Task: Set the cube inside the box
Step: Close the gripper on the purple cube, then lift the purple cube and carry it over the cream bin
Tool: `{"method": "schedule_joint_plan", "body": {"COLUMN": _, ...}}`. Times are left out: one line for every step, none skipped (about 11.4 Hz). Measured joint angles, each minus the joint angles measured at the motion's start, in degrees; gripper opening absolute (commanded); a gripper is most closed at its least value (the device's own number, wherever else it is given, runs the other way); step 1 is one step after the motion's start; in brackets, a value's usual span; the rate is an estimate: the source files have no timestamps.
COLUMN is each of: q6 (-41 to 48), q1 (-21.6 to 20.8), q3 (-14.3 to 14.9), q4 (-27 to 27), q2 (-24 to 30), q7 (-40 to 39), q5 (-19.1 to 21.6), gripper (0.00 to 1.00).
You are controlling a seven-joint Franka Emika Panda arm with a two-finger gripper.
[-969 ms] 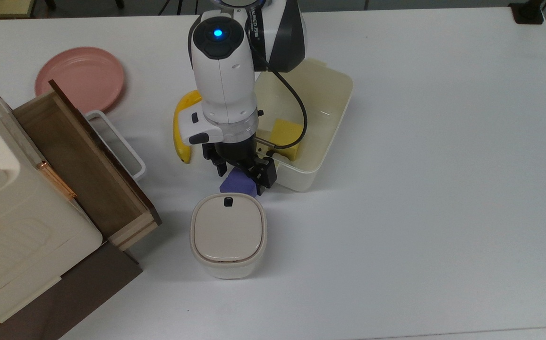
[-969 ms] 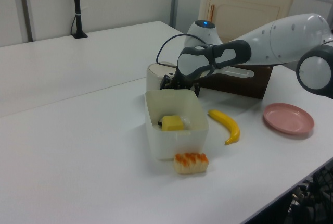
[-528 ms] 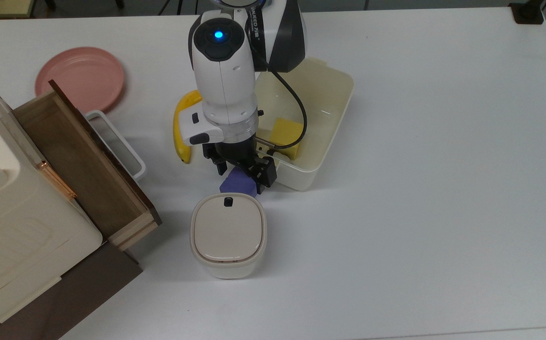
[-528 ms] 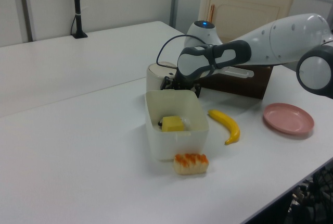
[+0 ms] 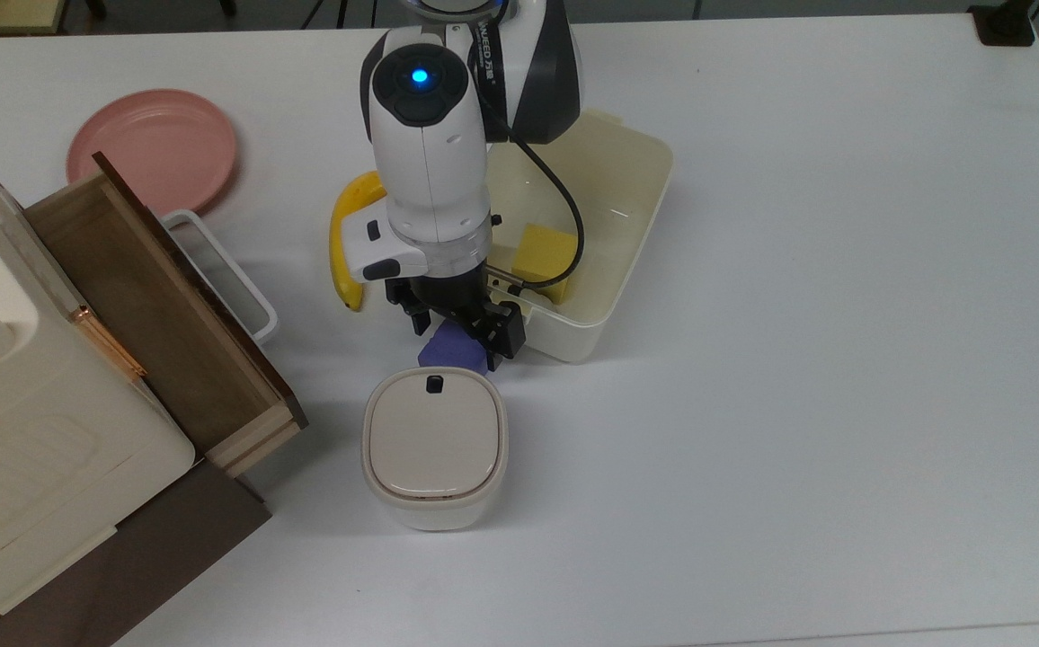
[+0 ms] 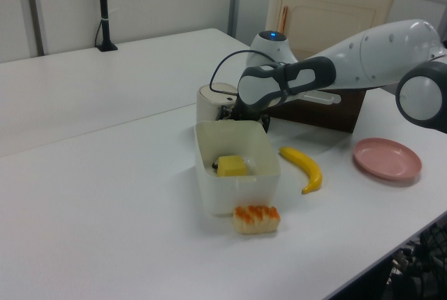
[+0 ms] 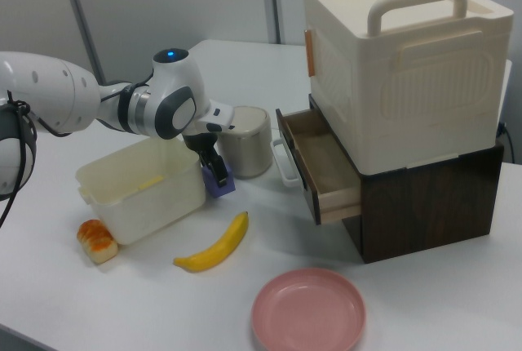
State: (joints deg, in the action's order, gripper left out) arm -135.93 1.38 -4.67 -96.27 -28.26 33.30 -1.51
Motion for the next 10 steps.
{"method": "schedule_joint_plan", "body": {"q6": 0.0, "q1": 0.0, "q3": 0.0, "q4": -0.01, "q2": -0.29, "q7": 0.0, "q5": -0.13, "gripper": 0.61}}
{"method": "schedule_joint_plan", "body": {"q6": 0.0, "q1": 0.0, "q3": 0.0, "q4": -0.01, "q2": -0.56, "q7": 0.01, "q5": -0.23, "gripper": 0.3}}
{"method": "schedule_joint_plan", "body": {"q6": 0.0, "q1": 0.0, "q3": 0.0, "q4": -0.01, "q2": -0.72, "q7": 0.02, "q5": -0.25, "gripper": 0.15}}
{"method": "schedule_joint_plan", "body": {"q6": 0.0, "q1": -0.01, "q3": 0.0, "q4": 0.02, "q2": -0.72, "q7": 0.02, "q5": -0.27, "gripper": 0.13}}
{"method": "schedule_joint_plan", "body": {"q6": 0.0, "q1": -0.01, "q3": 0.0, "q4": 0.13, "q2": -0.68, "q7": 0.02, "q5": -0.3, "gripper": 0.13}}
{"method": "schedule_joint_plan", "body": {"q6": 0.0, "q1": -0.01, "q3": 0.0, "q4": 0.25, "q2": -0.65, "q7": 0.02, "q5": -0.31, "gripper": 0.13}}
{"method": "schedule_joint_plan", "body": {"q6": 0.0, "q1": -0.01, "q3": 0.0, "q4": 0.26, "q2": -0.65, "q7": 0.02, "q5": -0.59, "gripper": 0.13}}
{"method": "schedule_joint_plan", "body": {"q6": 0.0, "q1": -0.01, "q3": 0.0, "q4": 0.36, "q2": -0.64, "q7": 0.02, "q5": -1.08, "gripper": 0.13}}
{"method": "schedule_joint_plan", "body": {"q6": -0.02, "q1": -0.01, "q3": 0.0, "q4": 0.64, "q2": -0.42, "q7": 0.02, "q5": -1.39, "gripper": 0.14}}
{"method": "schedule_joint_plan", "body": {"q6": -0.03, "q1": -0.01, "q3": 0.0, "q4": 0.99, "q2": 0.39, "q7": 0.02, "q5": -1.47, "gripper": 0.14}}
